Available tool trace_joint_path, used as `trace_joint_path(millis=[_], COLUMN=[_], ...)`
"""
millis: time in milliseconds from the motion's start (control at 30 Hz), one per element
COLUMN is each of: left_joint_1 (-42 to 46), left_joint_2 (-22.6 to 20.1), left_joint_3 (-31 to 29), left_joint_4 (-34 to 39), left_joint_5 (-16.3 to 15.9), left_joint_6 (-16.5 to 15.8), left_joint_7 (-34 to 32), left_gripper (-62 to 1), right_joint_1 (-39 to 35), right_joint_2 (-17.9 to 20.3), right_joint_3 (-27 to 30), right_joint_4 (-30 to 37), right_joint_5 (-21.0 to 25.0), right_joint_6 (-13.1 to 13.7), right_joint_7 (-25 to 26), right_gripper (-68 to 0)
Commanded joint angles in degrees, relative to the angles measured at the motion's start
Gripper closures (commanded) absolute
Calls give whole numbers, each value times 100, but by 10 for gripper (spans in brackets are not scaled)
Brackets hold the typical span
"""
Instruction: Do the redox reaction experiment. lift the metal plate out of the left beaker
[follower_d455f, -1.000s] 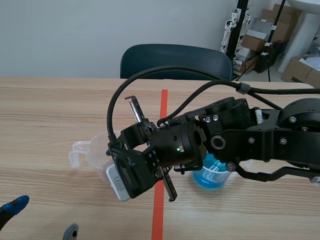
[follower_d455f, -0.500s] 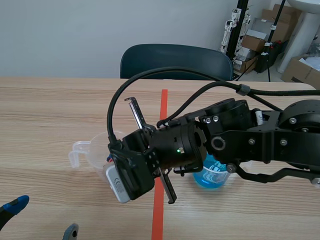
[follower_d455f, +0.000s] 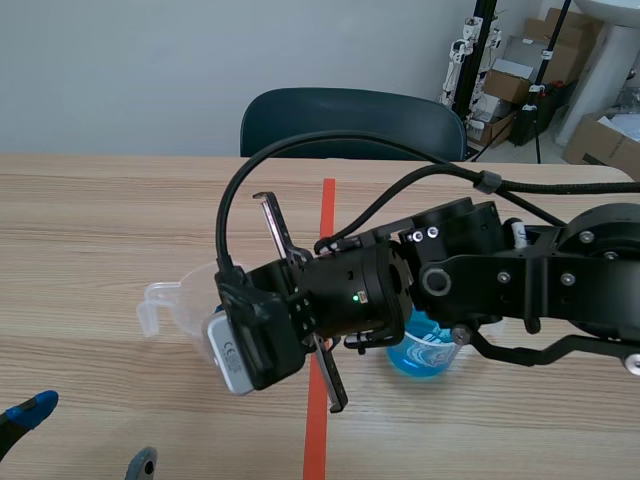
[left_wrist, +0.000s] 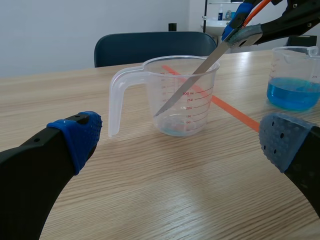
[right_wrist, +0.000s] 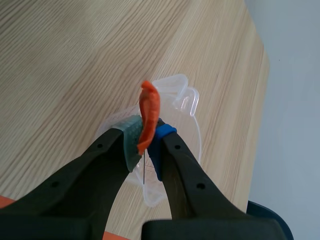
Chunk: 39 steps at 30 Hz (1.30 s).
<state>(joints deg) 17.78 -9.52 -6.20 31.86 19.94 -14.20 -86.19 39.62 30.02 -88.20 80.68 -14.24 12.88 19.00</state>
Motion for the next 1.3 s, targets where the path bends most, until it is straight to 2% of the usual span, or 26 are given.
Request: trace_joint_path(millis=[0,500,767,1100,1267], left_joint_1=[15,15,15,15,15], left_joint_2=[-4,-4,-4,-4,-4], left_joint_3=[-28,-28,-28,-28,-28], left_joint_4=[46,46,46,46,46], left_joint_5=[-39,-39,-39,-39,-39], left_joint_6=[-13,-13,-15,-15,-15], left_joint_7=[-120,-98,-98,-101,-101], left_gripper=[-623,-623,-623,-623,-623], right_joint_1=[70,85,85,87,87], right_joint_2=[0,162,334,330,328], right_joint_3=[-70,-70,262,575,636], right_joint_4=[37,120,221,236,345], right_joint_5=[151,1532,2337,3327,3781], right_joint_6=[-46,-44,-42,-35,203], right_joint_7=[61,15,-20,-160,-345], right_gripper=[-6,-6,-6,-6,-6])
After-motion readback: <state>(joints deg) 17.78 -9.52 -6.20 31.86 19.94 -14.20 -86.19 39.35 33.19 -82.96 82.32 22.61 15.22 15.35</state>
